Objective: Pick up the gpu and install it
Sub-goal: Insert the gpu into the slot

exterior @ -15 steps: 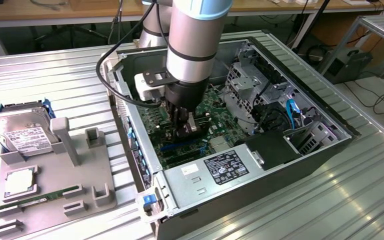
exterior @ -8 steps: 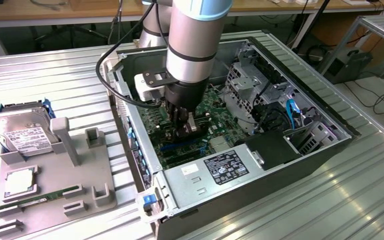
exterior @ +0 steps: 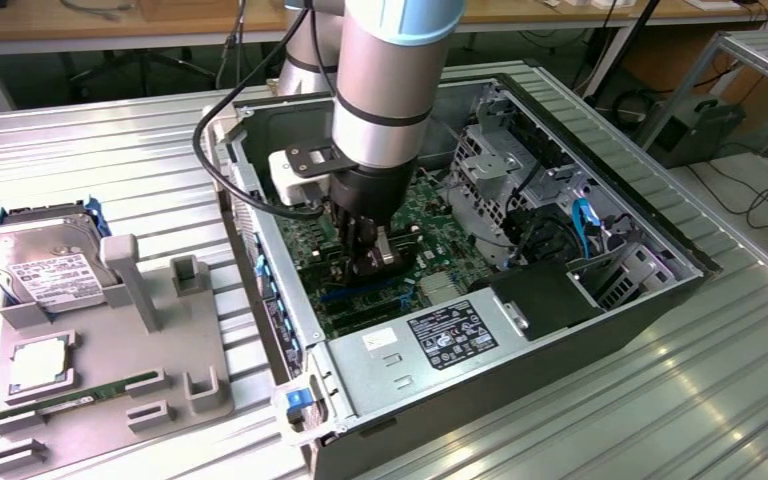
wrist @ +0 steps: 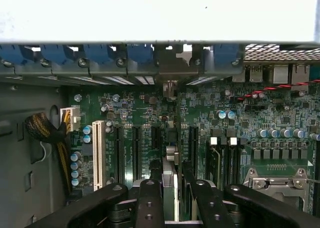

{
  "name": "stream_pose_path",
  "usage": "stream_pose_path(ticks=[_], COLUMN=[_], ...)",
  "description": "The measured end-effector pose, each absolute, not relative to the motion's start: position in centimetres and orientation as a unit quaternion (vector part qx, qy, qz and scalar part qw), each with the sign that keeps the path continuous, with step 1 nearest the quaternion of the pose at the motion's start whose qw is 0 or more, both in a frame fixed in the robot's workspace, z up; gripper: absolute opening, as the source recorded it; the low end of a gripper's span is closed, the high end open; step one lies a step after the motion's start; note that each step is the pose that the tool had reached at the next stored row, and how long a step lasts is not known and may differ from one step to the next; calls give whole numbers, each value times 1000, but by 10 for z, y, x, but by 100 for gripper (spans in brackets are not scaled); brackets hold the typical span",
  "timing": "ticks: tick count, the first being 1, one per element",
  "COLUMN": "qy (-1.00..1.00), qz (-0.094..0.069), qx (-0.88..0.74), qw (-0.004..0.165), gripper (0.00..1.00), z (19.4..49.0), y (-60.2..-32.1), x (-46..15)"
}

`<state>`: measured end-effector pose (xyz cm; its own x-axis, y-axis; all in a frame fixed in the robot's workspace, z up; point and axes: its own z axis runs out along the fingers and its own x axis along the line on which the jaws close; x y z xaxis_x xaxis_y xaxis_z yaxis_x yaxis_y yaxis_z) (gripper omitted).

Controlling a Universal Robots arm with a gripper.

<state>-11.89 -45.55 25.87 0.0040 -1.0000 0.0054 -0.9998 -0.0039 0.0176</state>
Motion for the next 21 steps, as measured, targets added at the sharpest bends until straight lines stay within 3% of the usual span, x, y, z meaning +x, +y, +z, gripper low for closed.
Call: stream_pose_path(ticks=[19, 21], qy=[-706, -706], qz=[-4, -4], qx=[709, 709], qw=[8, 8], gripper=[27, 33], z=[253, 253], y=[-455, -455], x=[-119, -119])
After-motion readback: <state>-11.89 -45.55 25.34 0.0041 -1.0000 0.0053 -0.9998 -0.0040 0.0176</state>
